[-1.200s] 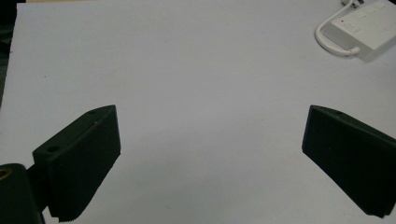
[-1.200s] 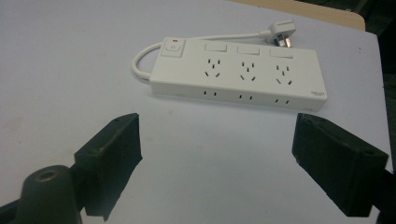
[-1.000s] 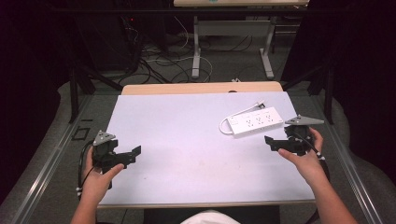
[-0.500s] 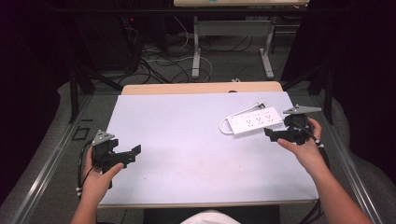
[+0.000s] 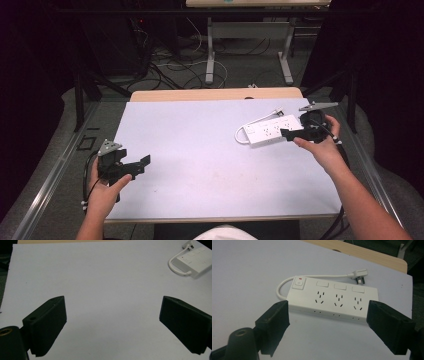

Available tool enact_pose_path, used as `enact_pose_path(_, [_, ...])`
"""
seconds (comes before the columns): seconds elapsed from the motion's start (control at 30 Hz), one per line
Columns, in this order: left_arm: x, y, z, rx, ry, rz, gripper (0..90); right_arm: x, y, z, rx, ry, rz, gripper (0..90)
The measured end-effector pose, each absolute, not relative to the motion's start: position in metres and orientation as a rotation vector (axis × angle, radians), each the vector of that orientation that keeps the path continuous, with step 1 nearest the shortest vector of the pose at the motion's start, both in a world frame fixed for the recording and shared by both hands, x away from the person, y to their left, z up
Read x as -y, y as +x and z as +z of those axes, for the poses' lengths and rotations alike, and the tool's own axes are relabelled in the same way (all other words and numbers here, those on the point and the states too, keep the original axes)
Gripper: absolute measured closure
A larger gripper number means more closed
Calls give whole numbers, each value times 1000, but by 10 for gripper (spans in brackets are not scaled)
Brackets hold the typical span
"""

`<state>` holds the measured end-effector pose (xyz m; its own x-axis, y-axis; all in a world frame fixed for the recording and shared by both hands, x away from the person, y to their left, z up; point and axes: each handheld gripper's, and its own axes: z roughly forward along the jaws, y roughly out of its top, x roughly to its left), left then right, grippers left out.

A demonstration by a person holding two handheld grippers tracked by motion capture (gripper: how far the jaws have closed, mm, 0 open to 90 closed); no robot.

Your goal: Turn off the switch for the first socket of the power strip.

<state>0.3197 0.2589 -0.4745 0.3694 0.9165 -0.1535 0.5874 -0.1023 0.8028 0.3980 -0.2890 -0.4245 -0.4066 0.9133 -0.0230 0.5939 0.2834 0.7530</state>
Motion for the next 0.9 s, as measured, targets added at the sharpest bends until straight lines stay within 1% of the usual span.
enact_pose_path(0.33, [-259,320,-475,-1320,1802,500,78,285,418,-423,-2115,1368,912,211])
enact_pose_path(0.6, [-259,320,-475,-1320,1801,498,82,283,429,-426,-2124,1370,892,218])
enact_pose_path(0.9, [-259,320,-475,-1318,1801,498,85,282,440,-429,-2129,1385,871,247])
